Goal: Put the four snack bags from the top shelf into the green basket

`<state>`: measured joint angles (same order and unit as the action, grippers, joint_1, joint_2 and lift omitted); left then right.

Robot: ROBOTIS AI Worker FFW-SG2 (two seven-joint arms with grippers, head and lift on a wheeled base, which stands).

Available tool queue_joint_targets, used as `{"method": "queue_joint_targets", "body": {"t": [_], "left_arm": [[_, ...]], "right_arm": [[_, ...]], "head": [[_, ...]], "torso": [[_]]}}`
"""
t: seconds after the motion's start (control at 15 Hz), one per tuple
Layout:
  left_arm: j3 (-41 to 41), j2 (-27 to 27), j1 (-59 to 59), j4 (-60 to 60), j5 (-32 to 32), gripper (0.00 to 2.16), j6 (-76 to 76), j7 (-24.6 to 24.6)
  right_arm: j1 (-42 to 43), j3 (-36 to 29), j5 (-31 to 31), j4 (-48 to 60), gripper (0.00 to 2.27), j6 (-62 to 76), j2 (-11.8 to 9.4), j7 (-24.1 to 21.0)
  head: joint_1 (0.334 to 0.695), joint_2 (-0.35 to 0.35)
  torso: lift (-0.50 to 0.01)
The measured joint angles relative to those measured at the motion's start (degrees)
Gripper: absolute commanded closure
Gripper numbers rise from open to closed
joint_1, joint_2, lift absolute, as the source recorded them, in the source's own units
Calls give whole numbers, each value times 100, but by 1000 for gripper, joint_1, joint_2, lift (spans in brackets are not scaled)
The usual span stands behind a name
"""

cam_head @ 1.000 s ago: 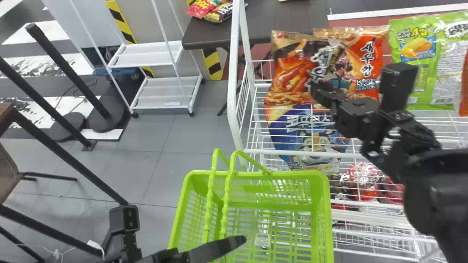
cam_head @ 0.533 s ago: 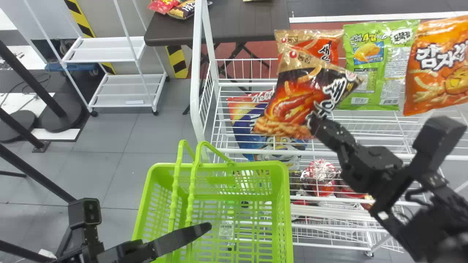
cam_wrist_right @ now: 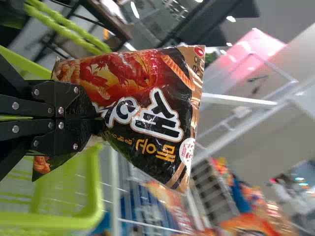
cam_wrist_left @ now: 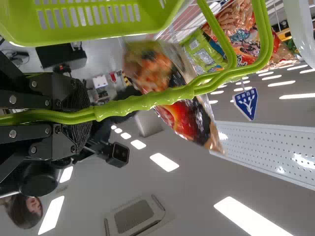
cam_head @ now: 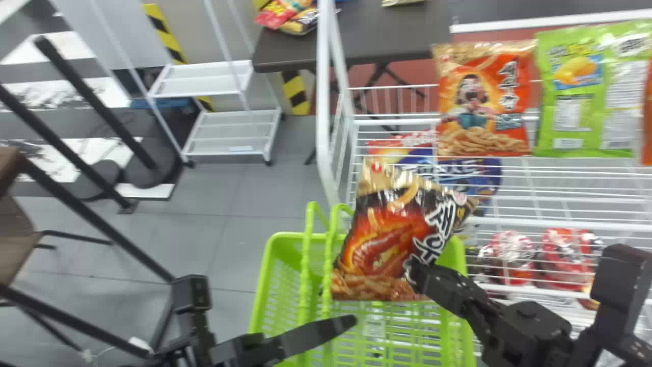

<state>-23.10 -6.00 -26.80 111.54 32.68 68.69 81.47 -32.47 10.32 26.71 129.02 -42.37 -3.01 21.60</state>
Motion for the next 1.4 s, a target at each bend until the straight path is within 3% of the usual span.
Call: {"method": "queue_joint_targets", "body": {"t": [0.2,0.27,0.33,0.4,0.47,0.73,1.0,1.2,1.4], "left_arm": [[26,3,0,14,-3,2148,0,0],[44,5,0,26,-8,2148,0,-5],[67,8,0,39,-16,2148,0,-9],[90,10,0,45,-22,2148,0,-10],[109,11,0,52,-24,2148,0,-10],[101,-2,-7,56,-25,2148,0,-1],[112,-11,-8,52,-17,2148,0,4],[106,-27,-31,56,-2,2148,14,48],[82,-40,-79,71,30,2148,17,82]], "right_arm": [[288,318,22,-688,2229,-221,2,-18],[483,480,21,-1004,2105,-235,2,-27],[725,663,9,-1350,1551,-244,1,-44],[936,813,1,-1631,623,-265,0,-45],[1120,951,-2,-1863,-1,-292,-2,-40],[1137,897,7,-1554,46,-817,-48,-42],[783,43,160,-695,60,-1363,-84,46],[1017,-919,133,-448,46,-1347,-83,-14],[1752,-1350,-257,-958,36,-764,-84,-50]], "head": [[695,350],[695,350],[695,350],[695,350],[695,350],[695,350],[695,350],[695,214],[695,92]], "torso": [[-1],[-1],[-1],[-1],[-1],[-1],[-1],[-1],[-1]]}}
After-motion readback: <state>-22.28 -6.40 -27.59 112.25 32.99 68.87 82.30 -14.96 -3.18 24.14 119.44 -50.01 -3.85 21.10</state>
